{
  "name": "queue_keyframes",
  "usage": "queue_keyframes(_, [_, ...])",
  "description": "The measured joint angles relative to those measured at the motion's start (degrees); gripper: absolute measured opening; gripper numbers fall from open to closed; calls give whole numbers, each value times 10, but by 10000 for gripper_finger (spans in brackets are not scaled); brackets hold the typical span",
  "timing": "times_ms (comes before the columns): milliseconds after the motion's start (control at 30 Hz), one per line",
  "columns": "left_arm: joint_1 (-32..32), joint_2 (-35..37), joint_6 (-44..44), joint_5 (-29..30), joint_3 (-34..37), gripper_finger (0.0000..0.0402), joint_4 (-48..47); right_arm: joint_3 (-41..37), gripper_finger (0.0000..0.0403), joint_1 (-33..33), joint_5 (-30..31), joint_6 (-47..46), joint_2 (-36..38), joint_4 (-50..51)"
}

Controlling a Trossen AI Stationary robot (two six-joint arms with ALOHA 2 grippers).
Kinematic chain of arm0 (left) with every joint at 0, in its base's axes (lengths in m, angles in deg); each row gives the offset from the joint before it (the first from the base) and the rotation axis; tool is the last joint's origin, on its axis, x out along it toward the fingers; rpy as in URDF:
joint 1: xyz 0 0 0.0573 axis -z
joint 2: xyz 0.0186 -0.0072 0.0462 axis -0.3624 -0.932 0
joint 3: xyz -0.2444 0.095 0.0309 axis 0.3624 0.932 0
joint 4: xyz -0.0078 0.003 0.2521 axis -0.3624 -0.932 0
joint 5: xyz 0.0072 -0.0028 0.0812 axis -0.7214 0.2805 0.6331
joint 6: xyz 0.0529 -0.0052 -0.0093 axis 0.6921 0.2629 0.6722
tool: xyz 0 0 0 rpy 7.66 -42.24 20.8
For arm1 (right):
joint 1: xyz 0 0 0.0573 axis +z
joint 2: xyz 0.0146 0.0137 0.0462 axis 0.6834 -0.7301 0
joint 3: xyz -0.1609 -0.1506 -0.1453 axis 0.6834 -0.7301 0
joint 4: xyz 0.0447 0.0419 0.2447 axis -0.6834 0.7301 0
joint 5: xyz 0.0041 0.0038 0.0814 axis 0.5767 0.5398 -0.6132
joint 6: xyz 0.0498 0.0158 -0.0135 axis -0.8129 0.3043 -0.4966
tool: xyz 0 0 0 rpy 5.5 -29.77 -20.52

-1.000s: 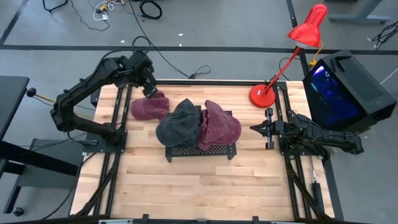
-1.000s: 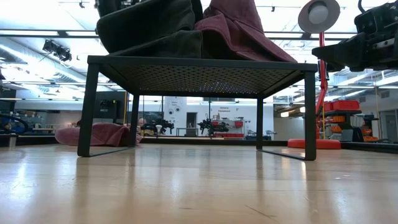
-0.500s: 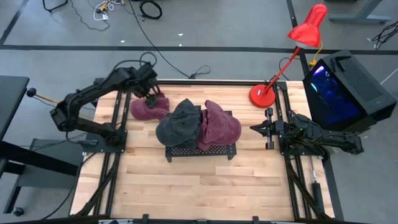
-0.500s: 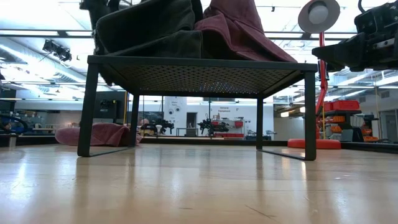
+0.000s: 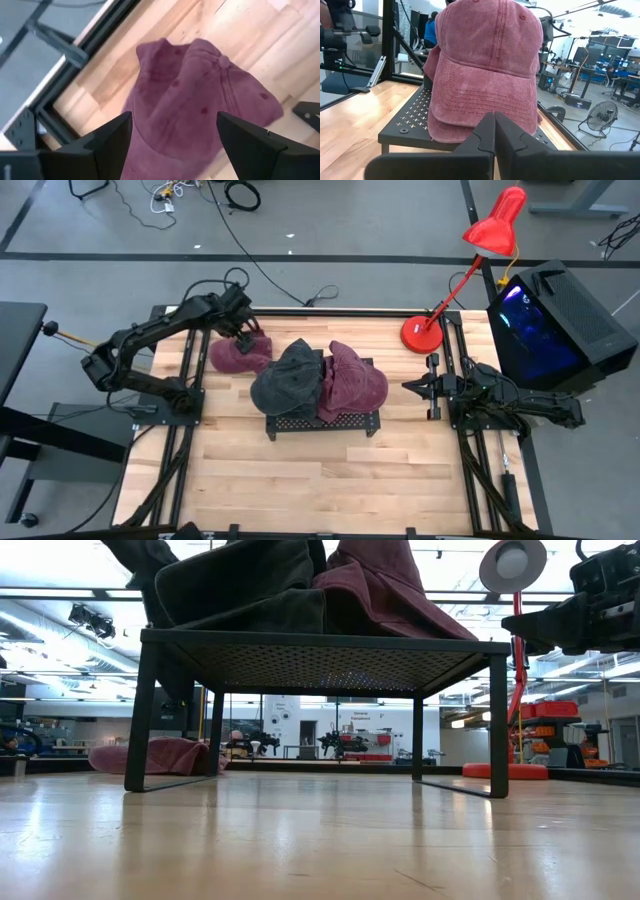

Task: Pick & Place hat
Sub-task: Stack the red cap on top of the red cap on the shelf

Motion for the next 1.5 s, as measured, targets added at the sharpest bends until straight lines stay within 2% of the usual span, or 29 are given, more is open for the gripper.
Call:
queue_keyframes(300, [0,-38,56,-43,34,295,29,0,4,0,0,0,0,0])
queue_keyframes(633, [0,-109,82,-43,34,295,40,0,4,0,0,0,0,0])
queue_keyframes(1067, [0,-156,93,-41,33,292,71,0,4,0,0,0,0,0])
queue_keyframes(1200, [0,-166,106,-41,33,261,71,0,4,0,0,0,0,0])
queue_keyframes(1500, [0,-172,118,-43,33,145,77,0,4,0,0,0,0,0])
